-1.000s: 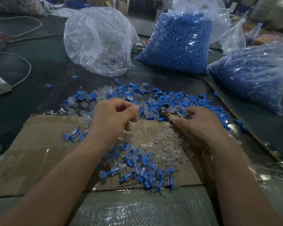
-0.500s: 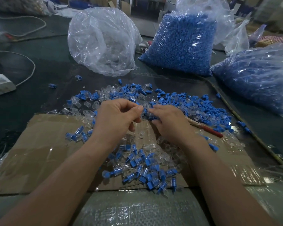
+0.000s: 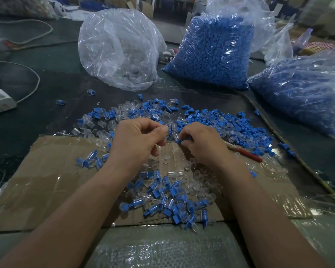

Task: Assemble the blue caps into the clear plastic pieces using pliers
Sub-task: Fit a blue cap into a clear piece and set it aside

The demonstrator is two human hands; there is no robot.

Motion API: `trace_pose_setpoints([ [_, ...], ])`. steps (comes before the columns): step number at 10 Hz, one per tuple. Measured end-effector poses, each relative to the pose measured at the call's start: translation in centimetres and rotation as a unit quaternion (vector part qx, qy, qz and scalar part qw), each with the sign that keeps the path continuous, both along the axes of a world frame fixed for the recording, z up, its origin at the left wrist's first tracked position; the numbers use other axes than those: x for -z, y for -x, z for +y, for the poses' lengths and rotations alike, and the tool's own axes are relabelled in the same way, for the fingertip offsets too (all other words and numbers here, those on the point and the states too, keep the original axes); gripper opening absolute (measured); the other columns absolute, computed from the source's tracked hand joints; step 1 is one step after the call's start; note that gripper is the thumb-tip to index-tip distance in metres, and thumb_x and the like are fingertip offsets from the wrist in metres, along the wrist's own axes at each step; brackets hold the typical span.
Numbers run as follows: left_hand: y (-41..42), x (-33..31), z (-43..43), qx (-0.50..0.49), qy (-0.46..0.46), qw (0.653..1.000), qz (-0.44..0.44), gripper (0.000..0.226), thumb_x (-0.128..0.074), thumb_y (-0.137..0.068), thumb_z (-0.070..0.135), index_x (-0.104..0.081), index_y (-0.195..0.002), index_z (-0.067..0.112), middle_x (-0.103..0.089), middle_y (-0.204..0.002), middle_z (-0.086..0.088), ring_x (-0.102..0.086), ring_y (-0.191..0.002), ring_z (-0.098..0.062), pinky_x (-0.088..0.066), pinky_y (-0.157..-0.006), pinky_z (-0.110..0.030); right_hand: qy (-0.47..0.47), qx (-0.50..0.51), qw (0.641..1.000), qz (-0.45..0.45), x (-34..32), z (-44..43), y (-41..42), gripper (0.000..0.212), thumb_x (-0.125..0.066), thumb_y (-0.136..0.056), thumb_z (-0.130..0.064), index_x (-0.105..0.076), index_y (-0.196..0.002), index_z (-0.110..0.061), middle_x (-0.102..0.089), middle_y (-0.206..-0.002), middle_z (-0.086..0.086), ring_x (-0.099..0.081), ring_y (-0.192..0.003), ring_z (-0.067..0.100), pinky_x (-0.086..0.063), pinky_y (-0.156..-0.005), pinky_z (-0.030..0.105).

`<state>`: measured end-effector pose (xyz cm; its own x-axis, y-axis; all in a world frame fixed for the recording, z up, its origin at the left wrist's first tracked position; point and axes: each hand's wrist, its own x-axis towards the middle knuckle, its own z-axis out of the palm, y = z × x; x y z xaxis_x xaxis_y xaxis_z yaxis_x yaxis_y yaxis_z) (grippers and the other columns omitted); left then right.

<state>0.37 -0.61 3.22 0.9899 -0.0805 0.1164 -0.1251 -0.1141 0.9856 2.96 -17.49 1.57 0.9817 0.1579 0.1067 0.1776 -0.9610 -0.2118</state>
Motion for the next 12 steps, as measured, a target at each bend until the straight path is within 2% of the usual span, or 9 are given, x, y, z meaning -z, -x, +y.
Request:
trace_pose_setpoints([
  [2,0.0,0.0,-0.1,0.001,-0.002,1.0,-0.002,0.015,-0.065,-0.082,0.015,-0.064,-0.067,0.017,-0.064,-0.053,0.007,-0.05,-0.037,-0.003,-0.036,-0.038,-0.009,0.021,-0.005,1.0,0.008,0.0,0.0,-0.3,0.013,-0.052,-0.091,-0.027,-0.061,-0.1,-0.025,-0.043,-0.09,-0.007,-0.045,-0.085,0.013,-0.036,-0.08,0.03],
  [4,0.0,0.0,-0.1,0.005,0.001,1.0,-0.002,0.015,-0.064,-0.082,0.015,-0.063,-0.067,0.016,-0.064,-0.053,0.007,-0.05,-0.037,-0.002,-0.036,-0.038,-0.008,0.024,-0.034,0.999,0.009,0.4,-0.3,-0.2,0.007,-0.049,-0.093,-0.023,-0.055,-0.097,-0.022,-0.042,-0.093,-0.005,-0.044,-0.089,0.014,-0.032,-0.078,0.026],
  [5,0.0,0.1,0.0,0.008,0.009,1.0,0.002,0.013,-0.064,-0.082,0.014,-0.064,-0.069,0.015,-0.065,-0.054,0.005,-0.052,-0.04,-0.004,-0.037,-0.038,-0.01,-0.049,-0.041,0.997,-0.037,0.0,-0.3,0.3,0.006,-0.049,-0.093,-0.018,-0.054,-0.094,-0.017,-0.041,-0.089,-0.008,-0.043,-0.084,0.008,-0.029,-0.073,0.017],
  [6,-0.1,0.1,0.0,0.015,0.019,1.0,0.018,0.011,-0.063,-0.083,0.009,-0.064,-0.076,0.018,-0.067,-0.062,0.001,-0.06,-0.048,-0.005,-0.043,-0.042,-0.013,-0.221,-0.049,0.97,-0.084,-1.4,0.4,1.3,0.015,-0.053,-0.09,-0.012,-0.05,-0.082,-0.025,-0.041,-0.082,-0.015,-0.043,-0.075,-0.007,-0.033,-0.067,0.006],
  [7,0.0,0.1,-0.2,0.043,0.019,0.999,0.025,0.023,-0.067,-0.078,0.002,-0.062,-0.087,0.023,-0.068,-0.079,-0.002,-0.066,-0.061,-0.007,-0.05,-0.051,-0.014,-0.378,-0.074,0.922,-0.041,-2.4,1.5,2.7,0.027,-0.055,-0.088,-0.006,-0.049,-0.079,-0.031,-0.048,-0.079,-0.011,-0.046,-0.067,-0.009,-0.038,-0.062,0.006],
  [8,0.3,0.1,-0.3,0.058,0.006,0.998,0.012,0.031,-0.072,-0.072,-0.001,-0.063,-0.091,0.022,-0.068,-0.08,0.001,-0.067,-0.065,-0.01,-0.053,-0.056,-0.016,-0.446,-0.075,0.892,0.029,-2.3,2.6,3.4,0.023,-0.053,-0.089,-0.004,-0.053,-0.081,-0.026,-0.052,-0.075,-0.008,-0.047,-0.064,-0.006,-0.043,-0.061,0.01],
  [9,0.3,0.1,-0.2,0.05,-0.008,0.999,-0.015,0.028,-0.073,-0.071,0.001,-0.065,-0.086,0.022,-0.069,-0.075,0.002,-0.064,-0.06,-0.005,-0.05,-0.054,-0.013,-0.521,-0.052,0.85,0.067,-2.0,3.2,3.4,0.02,-0.051,-0.09,-0.003,-0.055,-0.083,-0.022,-0.056,-0.077,-0.005,-0.052,-0.071,0.001,-0.048,-0.069,0.015],
  [10,0.2,0.2,-0.3,0.037,-0.027,0.999,-0.03,0.027,-0.076,-0.069,0.005,-0.066,-0.081,0.027,-0.069,-0.073,0.003,-0.064,-0.059,-0.002,-0.049,-0.055,-0.011,-0.56,-0.043,0.825,0.071,-1.7,3.3,3.4,0.021,-0.051,-0.089,-0.002,-0.056,-0.083,-0.021,-0.058,-0.08,-0.001,-0.056,-0.077,0.009,-0.052,-0.075,0.022],
  [12,0.0,0.3,-0.2,0.013,-0.018,0.999,-0.033,0.023,-0.074,-0.072,0.007,-0.066,-0.079,0.028,-0.07,-0.071,0.004,-0.066,-0.06,-0.008,-0.053,-0.058,-0.015,-0.597,-0.027,0.8,0.059,-1.7,3.2,3.5,0.018,-0.049,-0.091,-0.003,-0.055,-0.084,-0.019,-0.064,-0.08,-0.001,-0.064,-0.073,0.005,-0.051,-0.068,0.017],
])
